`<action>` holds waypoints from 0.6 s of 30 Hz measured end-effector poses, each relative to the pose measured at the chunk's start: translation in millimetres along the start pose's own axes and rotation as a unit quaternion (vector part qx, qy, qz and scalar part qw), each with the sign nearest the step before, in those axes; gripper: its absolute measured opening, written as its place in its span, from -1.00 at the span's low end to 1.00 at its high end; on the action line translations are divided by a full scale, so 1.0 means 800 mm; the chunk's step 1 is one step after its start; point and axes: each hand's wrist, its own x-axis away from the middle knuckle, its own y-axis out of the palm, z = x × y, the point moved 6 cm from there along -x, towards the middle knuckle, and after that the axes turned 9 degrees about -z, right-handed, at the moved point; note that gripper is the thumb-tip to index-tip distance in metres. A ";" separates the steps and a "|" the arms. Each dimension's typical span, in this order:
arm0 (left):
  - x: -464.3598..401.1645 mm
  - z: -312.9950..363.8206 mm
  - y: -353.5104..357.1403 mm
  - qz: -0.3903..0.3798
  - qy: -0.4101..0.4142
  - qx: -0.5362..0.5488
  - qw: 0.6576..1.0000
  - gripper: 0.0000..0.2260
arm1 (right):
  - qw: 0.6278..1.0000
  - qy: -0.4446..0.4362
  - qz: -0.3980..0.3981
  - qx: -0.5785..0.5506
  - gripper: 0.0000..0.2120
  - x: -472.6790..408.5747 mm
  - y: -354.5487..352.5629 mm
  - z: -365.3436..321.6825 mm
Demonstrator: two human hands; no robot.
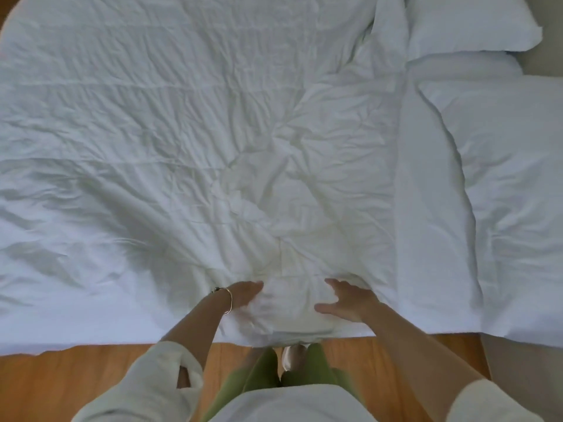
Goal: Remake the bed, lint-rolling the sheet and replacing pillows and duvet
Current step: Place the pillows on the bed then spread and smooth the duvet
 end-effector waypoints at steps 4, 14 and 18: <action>-0.025 0.050 -0.049 0.057 0.074 0.073 0.993 -0.73 | 0.964 -0.031 0.252 0.076 -0.38 0.014 -0.083 -0.007; -0.073 0.151 -0.108 0.179 0.056 0.542 0.820 0.17 | 0.970 0.063 0.235 0.025 -0.01 0.000 -0.123 0.010; -0.093 0.185 -0.130 0.183 0.093 0.578 0.790 0.22 | 0.973 0.013 0.230 -0.004 -0.05 0.012 -0.129 0.029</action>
